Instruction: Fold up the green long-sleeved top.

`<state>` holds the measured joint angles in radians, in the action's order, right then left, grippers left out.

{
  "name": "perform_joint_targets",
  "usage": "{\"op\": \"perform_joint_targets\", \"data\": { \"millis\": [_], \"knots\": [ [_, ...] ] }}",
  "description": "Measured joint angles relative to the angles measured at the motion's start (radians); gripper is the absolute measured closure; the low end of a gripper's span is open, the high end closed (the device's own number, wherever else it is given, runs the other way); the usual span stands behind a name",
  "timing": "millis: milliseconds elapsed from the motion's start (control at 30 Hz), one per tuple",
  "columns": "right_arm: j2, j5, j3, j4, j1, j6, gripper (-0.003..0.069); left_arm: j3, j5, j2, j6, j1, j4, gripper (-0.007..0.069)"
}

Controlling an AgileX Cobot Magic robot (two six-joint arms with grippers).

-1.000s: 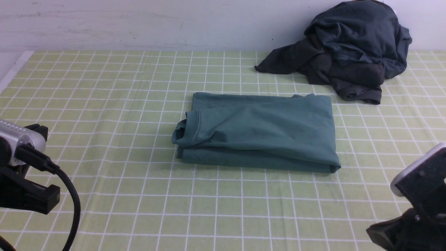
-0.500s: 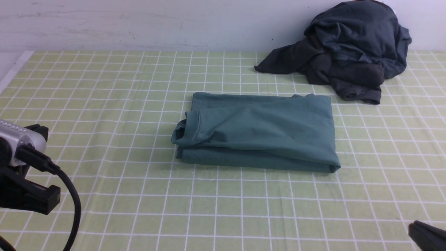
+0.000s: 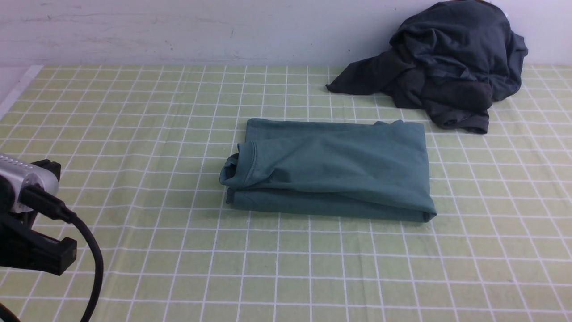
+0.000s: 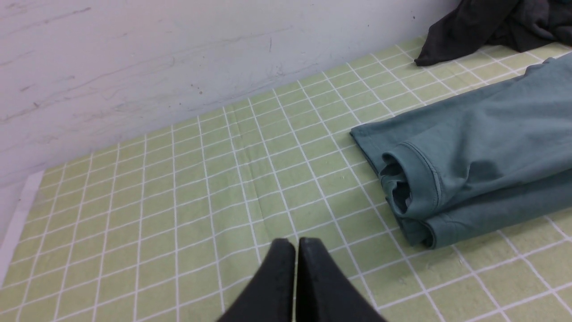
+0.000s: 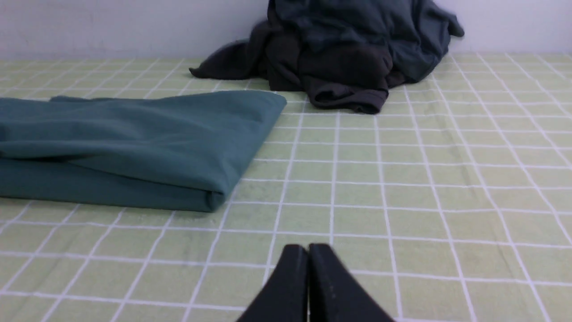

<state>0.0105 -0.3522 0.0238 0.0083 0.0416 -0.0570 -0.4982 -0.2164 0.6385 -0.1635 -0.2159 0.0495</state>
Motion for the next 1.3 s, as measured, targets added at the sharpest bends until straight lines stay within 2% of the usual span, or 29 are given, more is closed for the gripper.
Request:
{"op": "perform_joint_targets", "data": {
  "millis": [33, 167, 767, 967, 1167, 1300],
  "knots": [
    [0.000, -0.004, 0.000, 0.018, -0.004, 0.057, 0.0666, 0.000, -0.004, 0.000, 0.000, 0.000, 0.000, 0.0627],
    [0.000, -0.006, 0.000, 0.033, -0.004, 0.124, 0.0666, 0.000, -0.012, 0.000, 0.000, 0.000, 0.000, 0.0627],
    [0.000, -0.007, 0.000, 0.036, -0.004, 0.131, 0.0666, 0.001, -0.016, -0.002, 0.000, 0.000, 0.000, 0.0627],
    [0.000, -0.007, 0.000, 0.040, -0.004, 0.131, 0.0666, 0.102, -0.015, -0.234, 0.000, 0.001, 0.002, 0.0627],
    [0.000, -0.008, 0.000, 0.042, -0.004, 0.131, 0.0666, 0.284, -0.014, -0.605, -0.004, 0.097, 0.015, 0.0627],
    [0.000, -0.011, 0.000, 0.043, -0.004, 0.131, 0.0666, 0.413, 0.038, -0.649, 0.010, 0.137, -0.022, 0.0627]
  ]
}}
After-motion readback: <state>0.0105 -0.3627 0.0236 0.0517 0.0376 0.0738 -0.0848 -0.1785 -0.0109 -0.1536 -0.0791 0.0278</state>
